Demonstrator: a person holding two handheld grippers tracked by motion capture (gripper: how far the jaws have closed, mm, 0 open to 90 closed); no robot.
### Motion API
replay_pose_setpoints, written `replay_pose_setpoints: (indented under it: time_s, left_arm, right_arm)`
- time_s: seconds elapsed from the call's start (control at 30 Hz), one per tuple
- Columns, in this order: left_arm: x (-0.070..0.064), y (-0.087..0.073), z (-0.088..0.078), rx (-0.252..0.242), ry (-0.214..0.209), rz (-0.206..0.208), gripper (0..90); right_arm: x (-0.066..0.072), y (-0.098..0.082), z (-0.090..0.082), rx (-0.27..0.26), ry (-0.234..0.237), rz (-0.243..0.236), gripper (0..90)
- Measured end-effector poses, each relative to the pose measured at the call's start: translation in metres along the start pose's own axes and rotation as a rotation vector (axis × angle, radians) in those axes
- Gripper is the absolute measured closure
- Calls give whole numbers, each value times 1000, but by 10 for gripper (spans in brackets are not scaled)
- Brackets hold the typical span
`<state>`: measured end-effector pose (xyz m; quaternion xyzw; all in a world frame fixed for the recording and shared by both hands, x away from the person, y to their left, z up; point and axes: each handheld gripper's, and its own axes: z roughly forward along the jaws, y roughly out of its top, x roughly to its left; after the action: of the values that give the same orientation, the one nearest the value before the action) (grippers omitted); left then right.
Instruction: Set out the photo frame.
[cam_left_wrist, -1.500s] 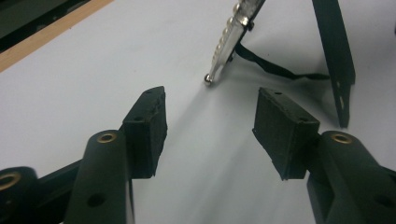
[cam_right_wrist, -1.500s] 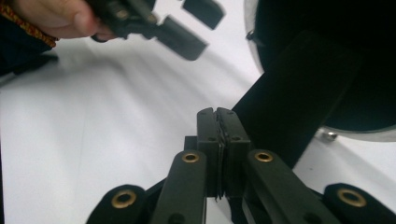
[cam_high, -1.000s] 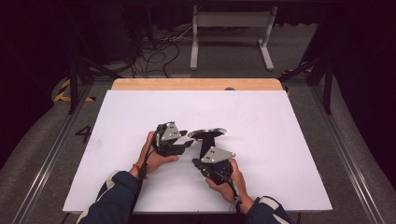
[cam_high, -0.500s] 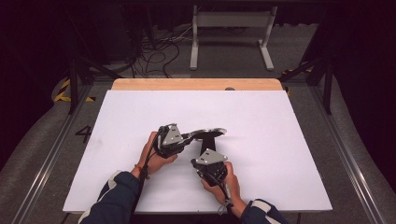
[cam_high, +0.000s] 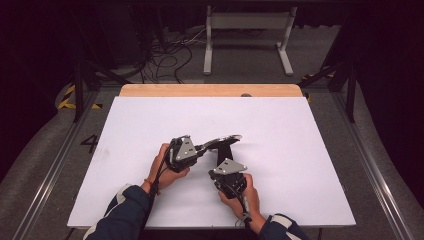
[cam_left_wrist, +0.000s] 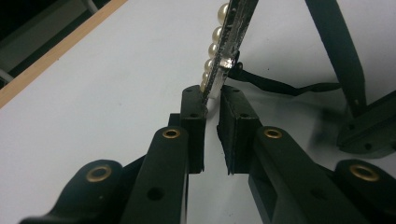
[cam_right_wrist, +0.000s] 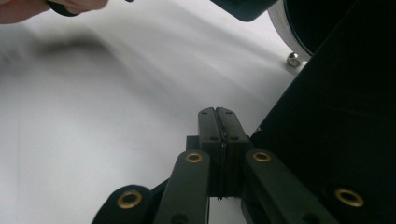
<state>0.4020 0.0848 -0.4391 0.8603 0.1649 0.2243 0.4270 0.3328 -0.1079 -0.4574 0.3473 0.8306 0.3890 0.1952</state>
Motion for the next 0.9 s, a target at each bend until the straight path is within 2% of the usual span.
replay_pose_setpoints:
  time_s: [0.07, 0.1, 0.13, 0.3, 0.5, 0.63, 0.73, 0.8, 0.9]
  left_arm:
    - [0, 0, 0, -2, -2, 1, 810]
    - [1, 0, -4, -17, 14, -6, 875]
    - [3, 0, -6, -25, -13, -25, 882]
    - [4, -1, -5, -31, -32, -41, 873]
    - [2, -1, -1, -30, -51, -32, 765]
    - [1, 0, 3, -34, -52, -32, 737]
    - [1, -1, 5, -29, -49, -22, 749]
    - [3, -1, 5, -34, -55, -23, 797]
    - [3, 0, 5, -29, -54, -12, 801]
  right_arm:
    - [-1, -1, -1, 1, 2, 1, 900]
    - [-4, -2, -1, 3, 0, 5, 900]
    - [-5, -2, -2, 2, 2, 12, 900]
    - [-11, -3, -3, 0, 20, 27, 900]
    - [-11, -4, -4, 4, 20, 21, 900]
    - [-11, -5, -4, 5, 19, 20, 900]
    - [-12, -6, -6, 7, 13, 22, 900]
    - [-13, -7, -7, 8, 7, 22, 900]
    - [-15, -8, -8, 6, 3, 28, 900]
